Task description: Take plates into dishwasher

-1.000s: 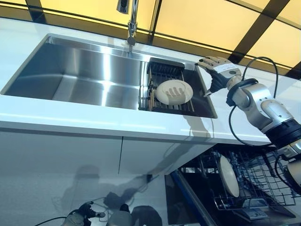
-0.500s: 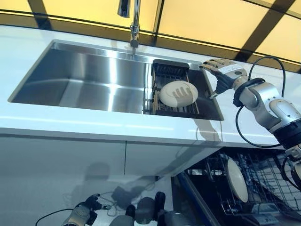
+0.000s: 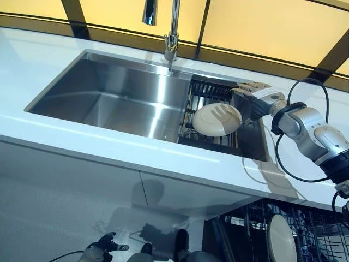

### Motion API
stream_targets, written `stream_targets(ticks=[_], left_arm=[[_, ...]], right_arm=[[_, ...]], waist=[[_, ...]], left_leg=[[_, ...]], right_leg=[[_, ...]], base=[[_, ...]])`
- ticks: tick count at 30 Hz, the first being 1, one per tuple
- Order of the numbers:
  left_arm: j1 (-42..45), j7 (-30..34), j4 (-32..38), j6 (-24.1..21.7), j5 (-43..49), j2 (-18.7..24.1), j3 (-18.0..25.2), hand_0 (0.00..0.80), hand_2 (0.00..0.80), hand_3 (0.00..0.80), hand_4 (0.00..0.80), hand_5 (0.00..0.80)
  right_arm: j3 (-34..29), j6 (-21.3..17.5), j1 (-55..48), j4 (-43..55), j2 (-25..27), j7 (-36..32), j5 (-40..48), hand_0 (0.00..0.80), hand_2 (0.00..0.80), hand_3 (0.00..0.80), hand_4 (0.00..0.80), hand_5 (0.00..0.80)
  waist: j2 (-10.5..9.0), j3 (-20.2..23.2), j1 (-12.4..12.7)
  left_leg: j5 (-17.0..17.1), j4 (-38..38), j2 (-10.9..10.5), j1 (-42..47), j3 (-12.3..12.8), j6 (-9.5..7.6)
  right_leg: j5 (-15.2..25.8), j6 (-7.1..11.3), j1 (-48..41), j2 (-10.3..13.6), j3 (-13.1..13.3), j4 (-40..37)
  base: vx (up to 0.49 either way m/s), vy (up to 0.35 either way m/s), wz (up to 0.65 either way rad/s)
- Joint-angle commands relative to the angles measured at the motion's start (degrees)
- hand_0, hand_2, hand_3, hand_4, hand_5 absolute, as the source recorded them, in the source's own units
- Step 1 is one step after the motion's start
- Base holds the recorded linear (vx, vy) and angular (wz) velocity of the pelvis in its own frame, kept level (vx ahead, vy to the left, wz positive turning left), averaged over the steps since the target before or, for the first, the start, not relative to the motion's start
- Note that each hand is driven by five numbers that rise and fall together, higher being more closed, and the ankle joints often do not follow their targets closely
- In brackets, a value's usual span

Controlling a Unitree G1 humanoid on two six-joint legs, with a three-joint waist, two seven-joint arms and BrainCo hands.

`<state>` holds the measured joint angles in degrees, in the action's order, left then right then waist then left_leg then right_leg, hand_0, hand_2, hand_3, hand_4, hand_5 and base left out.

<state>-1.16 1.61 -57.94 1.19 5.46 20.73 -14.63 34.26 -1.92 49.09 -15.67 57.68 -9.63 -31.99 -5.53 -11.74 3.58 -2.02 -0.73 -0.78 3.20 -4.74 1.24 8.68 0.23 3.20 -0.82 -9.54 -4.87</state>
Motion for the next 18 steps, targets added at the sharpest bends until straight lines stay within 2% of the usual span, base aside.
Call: stream_targets(ticks=[1,9,18], left_arm=[[0.6,-0.9,0.8,-2.0,-0.7,1.0,-0.5,0.0,0.0,0.0,0.0,0.0],[0.1,-1.0,0.8,-2.0,-0.9,0.5,-0.5,0.0,0.0,0.0,0.0,0.0],[-0.9,-1.5,-0.8,-1.6,-1.2,0.5,0.7,0.0,0.0,0.0,0.0,0.0]], right_arm=[[-2.8,1.3,2.9,3.4,3.1,-1.0,-0.7,0.0,0.0,0.0,0.0,0.0],[-5.7,1.5,-1.1,7.7,4.0,-5.3,-1.5,0.0,0.0,0.0,0.0,0.0],[-8.6,1.2,-6.6,15.4,4.1,-11.9,1.8,0.0,0.0,0.0,0.0,0.0]], waist=[[1.12,1.1,0.9],[1.15,0.5,-0.5],[0.41,0.2,-1.8]], left_leg=[[-5.0,-2.7,-1.6,1.8,6.0,-4.82],[-5.1,-1.9,-1.3,2.2,6.8,-4.77],[-5.5,-1.1,-1.3,2.4,8.4,-5.18]], right_leg=[[-8.8,2.5,-2.5,0.8,2.0,1.5],[-9.7,2.35,-2.2,0.6,2.3,3.6],[-8.7,3.19,-1.5,0.4,3.1,4.2]], base=[[0.053,-0.042,0.02],[0.001,0.002,0.04],[-0.03,0.032,-0.06]])
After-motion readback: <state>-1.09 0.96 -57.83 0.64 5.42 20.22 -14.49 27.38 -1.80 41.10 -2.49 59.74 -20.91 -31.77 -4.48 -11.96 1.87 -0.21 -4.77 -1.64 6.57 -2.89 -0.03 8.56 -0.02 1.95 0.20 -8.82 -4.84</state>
